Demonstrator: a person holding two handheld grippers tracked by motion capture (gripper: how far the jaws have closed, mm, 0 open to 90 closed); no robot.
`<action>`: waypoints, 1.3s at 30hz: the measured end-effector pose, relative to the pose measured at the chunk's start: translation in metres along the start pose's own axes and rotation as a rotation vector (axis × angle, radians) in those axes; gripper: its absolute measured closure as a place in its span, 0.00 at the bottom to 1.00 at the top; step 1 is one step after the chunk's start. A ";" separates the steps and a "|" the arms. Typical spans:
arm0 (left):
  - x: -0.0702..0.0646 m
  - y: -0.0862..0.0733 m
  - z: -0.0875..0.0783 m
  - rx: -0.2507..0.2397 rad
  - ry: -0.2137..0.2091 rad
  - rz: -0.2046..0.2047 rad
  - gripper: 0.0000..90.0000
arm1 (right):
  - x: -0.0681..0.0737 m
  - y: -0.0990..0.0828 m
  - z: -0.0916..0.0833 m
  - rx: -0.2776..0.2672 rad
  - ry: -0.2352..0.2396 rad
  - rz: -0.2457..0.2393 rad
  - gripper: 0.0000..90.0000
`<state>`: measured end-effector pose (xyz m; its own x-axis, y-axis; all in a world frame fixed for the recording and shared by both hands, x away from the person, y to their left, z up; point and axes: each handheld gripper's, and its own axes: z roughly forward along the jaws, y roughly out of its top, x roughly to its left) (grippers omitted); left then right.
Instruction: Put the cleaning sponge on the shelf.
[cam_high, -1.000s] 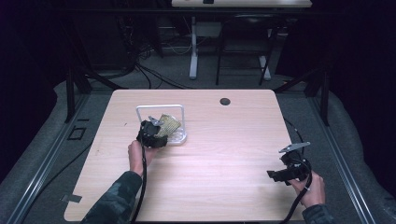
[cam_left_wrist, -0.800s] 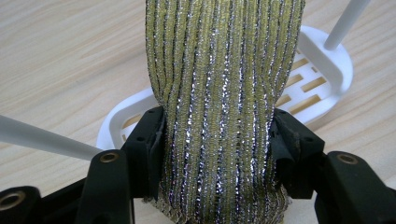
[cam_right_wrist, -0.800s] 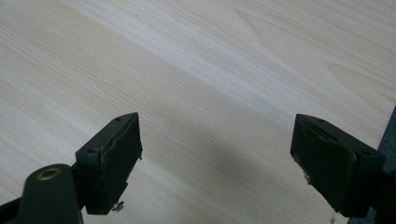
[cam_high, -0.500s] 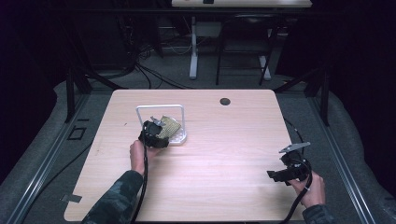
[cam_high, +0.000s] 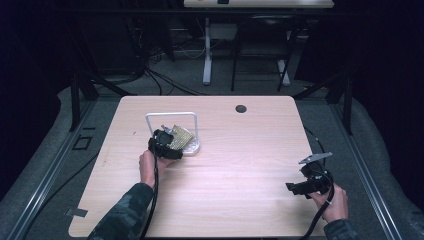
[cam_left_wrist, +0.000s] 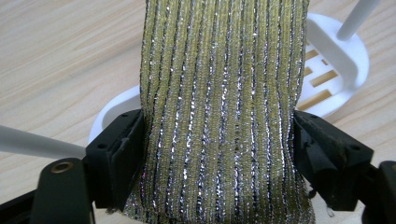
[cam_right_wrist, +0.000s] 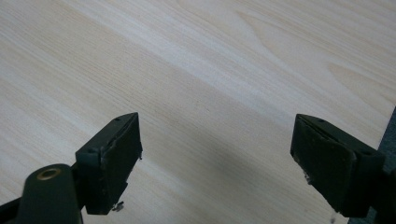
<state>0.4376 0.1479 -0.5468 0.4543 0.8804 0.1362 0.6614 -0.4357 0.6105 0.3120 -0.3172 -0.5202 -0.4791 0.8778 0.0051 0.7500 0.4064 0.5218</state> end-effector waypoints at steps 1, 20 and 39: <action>0.000 0.000 0.000 0.000 -0.002 0.004 0.21 | 0.000 0.000 0.000 -0.003 0.000 0.000 0.18; -0.003 0.003 -0.004 -0.010 -0.012 0.017 0.05 | 0.001 0.001 -0.001 -0.014 -0.001 -0.008 0.18; -0.008 -0.002 -0.055 -0.047 -0.087 0.044 0.03 | 0.001 0.000 -0.003 -0.017 -0.011 -0.008 0.18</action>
<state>0.3998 0.1519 -0.5065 0.5337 0.8401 0.0969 0.6119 -0.4627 0.6415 0.3104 -0.3170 -0.5175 -0.4795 0.8775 -0.0083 0.7385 0.4086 0.5364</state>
